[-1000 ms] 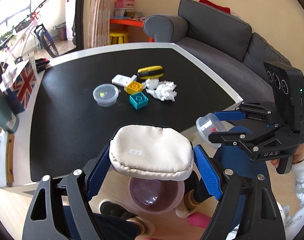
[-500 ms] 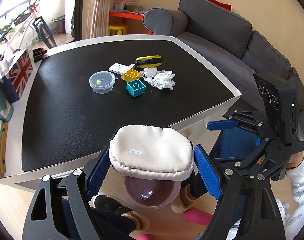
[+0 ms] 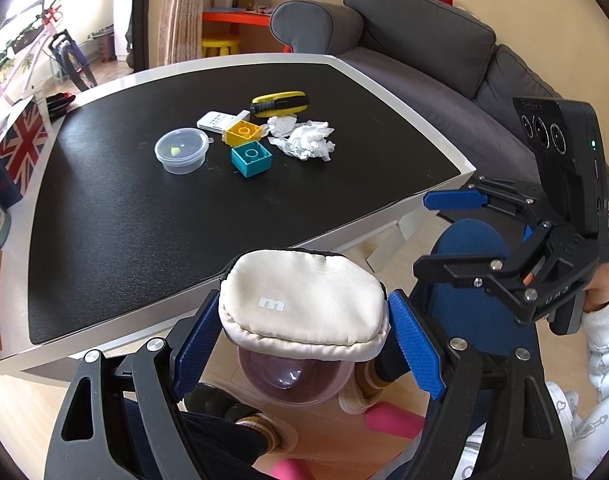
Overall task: Collect trash
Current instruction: 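Open the left gripper over the bin while the right gripper releases the dome container, then grasp the crumpled white tissues with the right gripper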
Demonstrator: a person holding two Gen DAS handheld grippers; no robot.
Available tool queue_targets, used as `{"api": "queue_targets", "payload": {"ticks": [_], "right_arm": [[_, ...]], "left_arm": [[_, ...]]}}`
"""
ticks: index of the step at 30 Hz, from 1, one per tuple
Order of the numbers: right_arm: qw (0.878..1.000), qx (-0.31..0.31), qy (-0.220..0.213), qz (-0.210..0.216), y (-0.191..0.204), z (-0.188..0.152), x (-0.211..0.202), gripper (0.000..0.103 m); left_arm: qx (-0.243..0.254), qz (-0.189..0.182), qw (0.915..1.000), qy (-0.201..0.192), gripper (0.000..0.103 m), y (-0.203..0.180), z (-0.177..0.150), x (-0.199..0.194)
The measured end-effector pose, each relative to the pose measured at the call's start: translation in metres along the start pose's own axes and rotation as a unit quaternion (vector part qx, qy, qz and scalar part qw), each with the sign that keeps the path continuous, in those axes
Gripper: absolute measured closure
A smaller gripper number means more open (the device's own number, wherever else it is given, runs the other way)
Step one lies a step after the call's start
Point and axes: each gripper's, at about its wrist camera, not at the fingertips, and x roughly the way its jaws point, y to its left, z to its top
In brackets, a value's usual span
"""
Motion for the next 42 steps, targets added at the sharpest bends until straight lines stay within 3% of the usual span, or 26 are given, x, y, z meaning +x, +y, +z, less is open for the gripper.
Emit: {"api": "queue_targets", "payload": {"ticks": [2,4,27,42], "right_arm": [[1.000,0.003,-0.004,-0.002,-0.003,0.001,-0.003,0.009],[1.000,0.006,-0.007,-0.004,-0.005,0.002,-0.005,0.009],[1.000,0.009,-0.012,-0.004,-0.005,0.004,-0.008,0.008],[0.999,0.002,-0.023,-0.023,-0.020,0.041,-0.006,0.008]], "left_arm": [[0.004,-0.001,1.0000,-0.003,0.011,-0.004,0.000,0.001],[0.007,-0.003,0.9999,-0.009,0.007,-0.006,0.001,0.001],[-0.014,0.021,0.9995,-0.019,0.007,0.006,0.008,-0.004],[-0.021,0.039,0.9982,-0.039,0.007,0.024,0.030,-0.006]]}}
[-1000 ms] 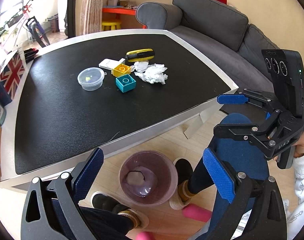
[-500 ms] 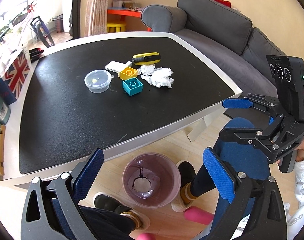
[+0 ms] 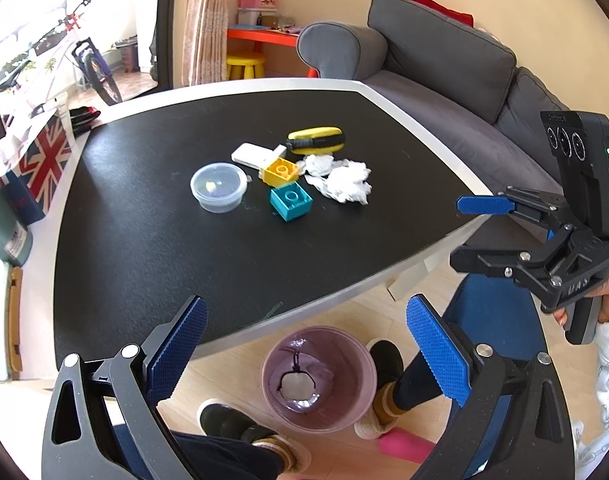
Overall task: Collect trash
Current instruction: 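Grasp the crumpled white tissues with the right gripper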
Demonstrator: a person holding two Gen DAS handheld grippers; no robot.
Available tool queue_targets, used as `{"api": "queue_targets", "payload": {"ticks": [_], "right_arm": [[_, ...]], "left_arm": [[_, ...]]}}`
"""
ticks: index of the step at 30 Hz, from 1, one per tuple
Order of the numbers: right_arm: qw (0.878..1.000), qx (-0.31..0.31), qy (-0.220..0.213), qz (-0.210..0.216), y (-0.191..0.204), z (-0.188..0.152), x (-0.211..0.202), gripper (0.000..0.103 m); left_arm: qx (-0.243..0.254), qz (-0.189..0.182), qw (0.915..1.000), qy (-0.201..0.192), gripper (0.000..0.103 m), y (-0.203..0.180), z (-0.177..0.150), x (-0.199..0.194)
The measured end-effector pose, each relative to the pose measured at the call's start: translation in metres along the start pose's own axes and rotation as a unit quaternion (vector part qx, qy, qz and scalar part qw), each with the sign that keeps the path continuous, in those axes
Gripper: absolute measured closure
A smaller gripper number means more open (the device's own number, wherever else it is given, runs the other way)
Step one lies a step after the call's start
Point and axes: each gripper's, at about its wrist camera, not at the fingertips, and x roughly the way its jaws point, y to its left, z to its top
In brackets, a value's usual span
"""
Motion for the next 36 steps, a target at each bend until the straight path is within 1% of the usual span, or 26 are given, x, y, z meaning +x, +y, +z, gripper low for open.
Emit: {"api": "queue_targets", "payload": {"ticks": [6,10,17,25,27,28,29,30,32,33,35,36], "right_arm": [[1.000,-0.006,0.007,-0.012,-0.011,0.025,0.015,0.008],[1.000,-0.014,0.021,-0.018,-0.018,0.038,0.032,0.008],[0.997,-0.015,0.064,-0.027,-0.036,0.057,0.071,0.008],[0.993,-0.015,0.112,-0.042,-0.047,0.066,0.107,0.009],[0.992,-0.016,0.118,-0.043,-0.048,0.066,0.111,0.009],[0.992,-0.017,0.120,-0.044,-0.049,0.066,0.113,0.011],[0.991,-0.018,0.123,-0.045,-0.049,0.066,0.115,0.019],[0.991,-0.019,0.126,-0.048,-0.050,0.066,0.117,0.024],[0.990,-0.021,0.130,-0.050,-0.051,0.066,0.121,0.037],[0.990,-0.021,0.131,-0.050,-0.051,0.066,0.121,0.041],[0.990,-0.022,0.125,-0.053,-0.052,0.065,0.120,0.057],[0.991,-0.021,0.124,-0.051,-0.052,0.065,0.119,0.060]], "left_arm": [[-0.002,0.003,1.0000,-0.007,0.007,0.007,0.010,0.001],[-0.005,0.004,0.9999,-0.009,0.007,0.012,0.014,0.002],[-0.012,0.004,0.9999,-0.009,0.007,0.017,0.017,0.002],[-0.019,0.004,0.9998,-0.008,0.007,0.022,0.019,0.003],[-0.020,0.006,0.9998,-0.008,0.007,0.023,0.020,0.004],[-0.021,0.005,0.9997,-0.008,0.007,0.024,0.020,0.004],[-0.022,0.005,0.9997,-0.007,0.007,0.025,0.019,0.004],[-0.022,0.006,0.9997,-0.007,0.007,0.025,0.019,0.005],[-0.024,0.006,0.9997,-0.007,0.007,0.026,0.020,0.007],[-0.025,0.006,0.9996,-0.007,0.007,0.027,0.020,0.008],[-0.026,0.007,0.9996,-0.006,0.007,0.029,0.022,0.010],[-0.026,0.007,0.9996,-0.006,0.007,0.029,0.022,0.011]]}}
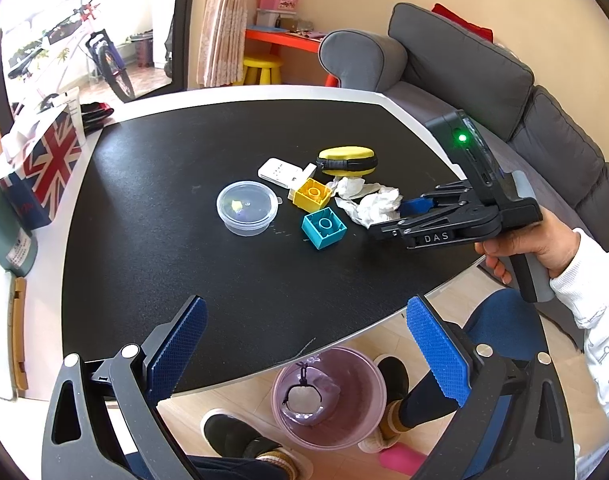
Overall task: Collect trash
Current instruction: 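Grasp the crumpled white tissues with the right gripper, then grasp the clear round container with the left gripper while the right holds the tissues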
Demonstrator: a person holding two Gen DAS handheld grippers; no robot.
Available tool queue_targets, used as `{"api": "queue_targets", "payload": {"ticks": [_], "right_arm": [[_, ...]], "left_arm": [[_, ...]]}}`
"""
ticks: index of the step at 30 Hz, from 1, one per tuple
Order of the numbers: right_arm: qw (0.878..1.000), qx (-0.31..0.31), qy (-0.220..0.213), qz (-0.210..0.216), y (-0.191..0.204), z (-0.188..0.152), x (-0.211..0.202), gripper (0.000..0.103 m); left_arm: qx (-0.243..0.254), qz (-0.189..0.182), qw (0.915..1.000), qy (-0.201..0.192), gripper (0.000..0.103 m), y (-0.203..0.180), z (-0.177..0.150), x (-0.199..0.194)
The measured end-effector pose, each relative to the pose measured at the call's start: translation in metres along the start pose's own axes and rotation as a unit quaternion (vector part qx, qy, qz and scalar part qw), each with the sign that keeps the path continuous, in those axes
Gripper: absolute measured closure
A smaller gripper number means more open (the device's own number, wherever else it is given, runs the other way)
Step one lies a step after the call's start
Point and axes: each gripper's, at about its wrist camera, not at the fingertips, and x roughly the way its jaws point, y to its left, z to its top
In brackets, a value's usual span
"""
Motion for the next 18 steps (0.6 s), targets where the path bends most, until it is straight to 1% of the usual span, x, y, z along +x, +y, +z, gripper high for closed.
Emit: {"api": "queue_targets", "payload": {"ticks": [2,3,5,9,18], "right_arm": [[1.000,-0.002,-0.005,-0.004,0.000,-0.002,-0.002,0.070],[1.000,0.000,-0.007,-0.005,0.000,-0.002,-0.002,0.072],[1.000,0.002,-0.013,-0.006,0.000,-0.003,-0.004,0.082],[1.000,0.008,-0.030,-0.001,-0.001,-0.006,-0.013,0.084],[0.997,0.022,-0.076,0.015,-0.003,-0.016,-0.047,0.085]], "left_arm": [[0.002,0.000,1.0000,0.000,0.007,0.000,0.002,0.002],[0.002,0.000,1.0000,0.001,0.007,0.000,0.003,0.004],[0.004,0.000,1.0000,0.000,0.007,0.000,0.004,0.005],[0.008,0.003,1.0000,-0.001,0.007,0.000,0.011,0.011],[0.007,0.009,0.9999,0.002,0.007,0.006,0.025,0.023]]}}
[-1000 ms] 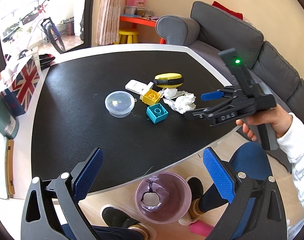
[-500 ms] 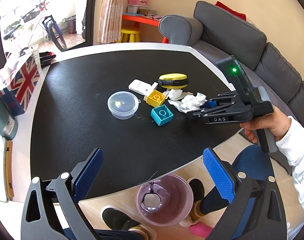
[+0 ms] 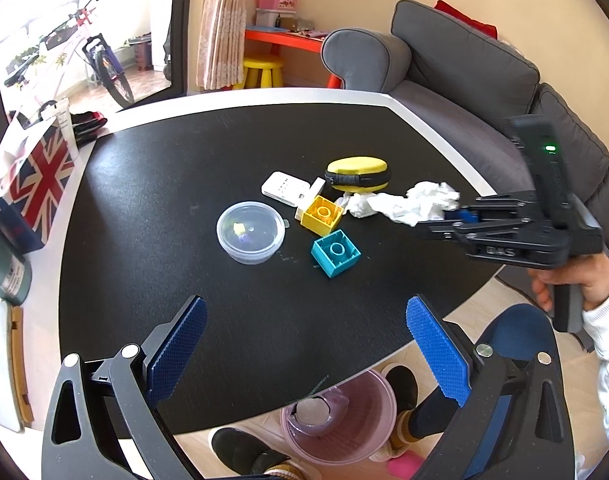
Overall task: Collect trash
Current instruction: 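Grasp the clear round container with the left gripper while the right holds the tissues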
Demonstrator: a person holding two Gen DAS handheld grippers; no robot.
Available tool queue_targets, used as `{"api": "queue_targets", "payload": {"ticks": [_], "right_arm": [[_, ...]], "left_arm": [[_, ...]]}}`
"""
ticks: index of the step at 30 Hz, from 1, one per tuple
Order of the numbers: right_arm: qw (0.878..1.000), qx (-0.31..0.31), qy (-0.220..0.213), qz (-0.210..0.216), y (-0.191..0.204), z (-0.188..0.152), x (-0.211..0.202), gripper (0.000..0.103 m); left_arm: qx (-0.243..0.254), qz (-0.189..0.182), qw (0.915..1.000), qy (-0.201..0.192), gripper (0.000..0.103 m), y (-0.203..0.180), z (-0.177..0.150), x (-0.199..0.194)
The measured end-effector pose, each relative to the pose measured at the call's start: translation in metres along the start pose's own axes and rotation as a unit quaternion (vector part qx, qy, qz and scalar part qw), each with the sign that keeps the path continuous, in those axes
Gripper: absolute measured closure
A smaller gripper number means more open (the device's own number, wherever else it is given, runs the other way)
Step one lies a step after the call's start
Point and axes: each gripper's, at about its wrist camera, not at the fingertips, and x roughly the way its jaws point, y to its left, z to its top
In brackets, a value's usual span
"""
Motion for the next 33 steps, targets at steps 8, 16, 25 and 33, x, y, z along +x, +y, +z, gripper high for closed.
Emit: {"api": "queue_targets", "payload": {"ticks": [8,16,25,33], "right_arm": [[1.000,0.011,-0.019,0.006,-0.001,-0.004,-0.018,0.085],[1.000,0.016,-0.021,0.007,-0.003,-0.006,-0.019,0.085],[0.999,0.022,-0.024,0.009,-0.006,-0.008,-0.021,0.085],[0.999,0.025,-0.024,0.010,-0.009,-0.009,-0.021,0.085]], "left_arm": [[0.003,0.007,0.9999,0.014,0.007,0.007,0.016,0.021],[0.002,0.013,0.9992,0.037,0.007,0.017,0.039,0.045],[-0.009,0.033,0.9954,0.089,0.007,0.031,0.054,0.085],[-0.024,0.050,0.9926,0.108,0.008,0.040,0.054,0.105]]}}
